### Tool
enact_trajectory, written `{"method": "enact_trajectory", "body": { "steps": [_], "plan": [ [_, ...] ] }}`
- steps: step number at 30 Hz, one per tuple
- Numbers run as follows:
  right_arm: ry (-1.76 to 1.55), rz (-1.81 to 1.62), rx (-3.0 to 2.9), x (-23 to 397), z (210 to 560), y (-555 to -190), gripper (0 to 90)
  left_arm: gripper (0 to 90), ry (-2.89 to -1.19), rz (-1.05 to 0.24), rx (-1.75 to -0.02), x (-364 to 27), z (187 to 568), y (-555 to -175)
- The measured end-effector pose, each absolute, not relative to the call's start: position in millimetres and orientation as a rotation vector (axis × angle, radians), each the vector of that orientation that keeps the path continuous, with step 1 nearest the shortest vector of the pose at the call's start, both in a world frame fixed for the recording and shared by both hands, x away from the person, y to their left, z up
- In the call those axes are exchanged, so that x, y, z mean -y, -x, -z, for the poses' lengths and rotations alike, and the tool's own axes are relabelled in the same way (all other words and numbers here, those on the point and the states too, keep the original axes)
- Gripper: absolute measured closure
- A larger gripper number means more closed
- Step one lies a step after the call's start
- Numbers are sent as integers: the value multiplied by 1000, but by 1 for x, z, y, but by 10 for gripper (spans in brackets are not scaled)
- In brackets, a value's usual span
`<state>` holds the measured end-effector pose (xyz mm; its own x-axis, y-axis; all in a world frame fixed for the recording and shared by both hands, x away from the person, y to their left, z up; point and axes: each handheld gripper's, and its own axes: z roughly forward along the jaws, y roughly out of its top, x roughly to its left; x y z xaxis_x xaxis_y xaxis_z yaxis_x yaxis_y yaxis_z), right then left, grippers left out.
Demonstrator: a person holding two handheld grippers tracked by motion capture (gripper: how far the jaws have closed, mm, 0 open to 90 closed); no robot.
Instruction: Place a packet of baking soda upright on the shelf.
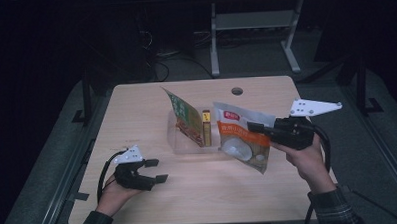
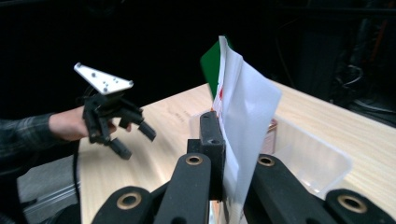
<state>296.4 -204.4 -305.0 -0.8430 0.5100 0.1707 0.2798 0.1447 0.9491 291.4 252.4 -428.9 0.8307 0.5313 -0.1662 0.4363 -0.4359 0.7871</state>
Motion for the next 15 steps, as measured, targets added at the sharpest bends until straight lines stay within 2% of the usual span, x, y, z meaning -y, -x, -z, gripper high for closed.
{"method": "enact_trajectory", "body": {
  "steps": [15],
  "plan": [
    [-932,-1732,-2058,196,296,-323,895,240,-2083,-149,-793,-268,435,-299]
  ]
}}
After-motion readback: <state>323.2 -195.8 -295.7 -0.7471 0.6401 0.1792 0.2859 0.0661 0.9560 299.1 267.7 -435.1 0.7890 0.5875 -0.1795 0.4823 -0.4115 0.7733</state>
